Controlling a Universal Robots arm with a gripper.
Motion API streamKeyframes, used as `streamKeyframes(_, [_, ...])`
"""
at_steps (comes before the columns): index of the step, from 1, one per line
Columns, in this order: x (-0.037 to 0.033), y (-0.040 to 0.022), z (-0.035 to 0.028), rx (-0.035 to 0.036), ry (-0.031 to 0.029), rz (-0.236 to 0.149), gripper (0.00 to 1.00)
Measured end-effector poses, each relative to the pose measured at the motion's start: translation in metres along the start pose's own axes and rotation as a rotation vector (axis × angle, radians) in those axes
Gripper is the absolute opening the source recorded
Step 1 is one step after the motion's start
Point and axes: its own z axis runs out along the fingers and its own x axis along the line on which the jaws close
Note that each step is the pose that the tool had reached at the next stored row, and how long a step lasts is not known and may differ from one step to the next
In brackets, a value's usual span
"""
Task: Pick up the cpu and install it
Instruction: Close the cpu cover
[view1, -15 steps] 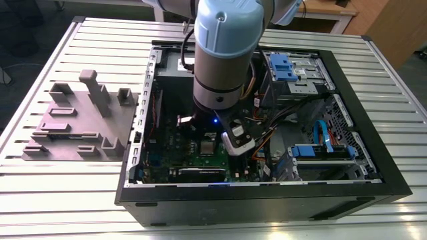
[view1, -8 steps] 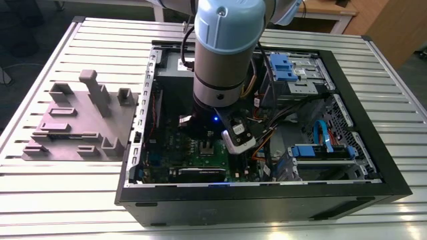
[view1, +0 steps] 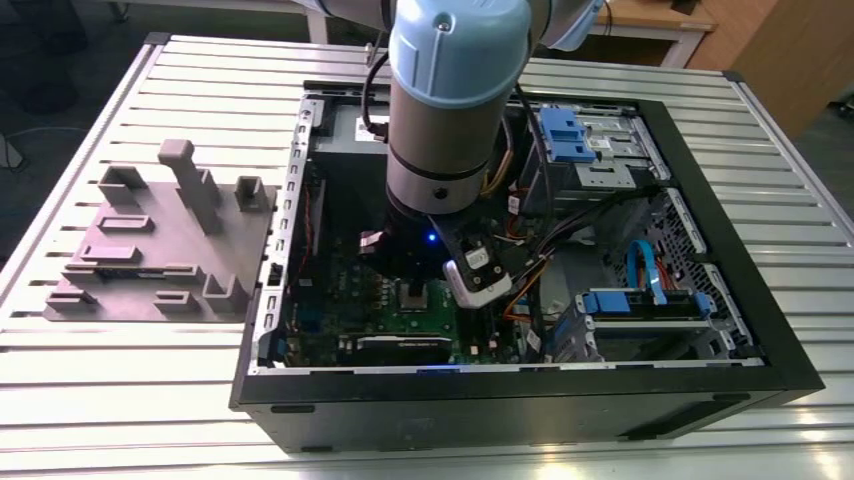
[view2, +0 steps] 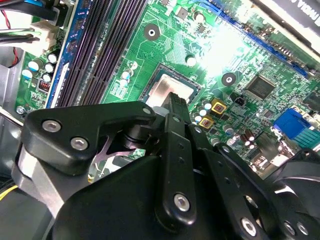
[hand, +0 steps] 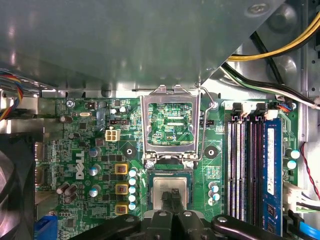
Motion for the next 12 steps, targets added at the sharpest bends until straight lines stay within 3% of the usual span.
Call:
streamKeyframes(2, [0.0,0.0,0.0,0.0,0.0021,0.0,0.1])
streamKeyframes(12, [0.0001,0.0,-0.0013,-0.0001,0.0009,0.0,0.1])
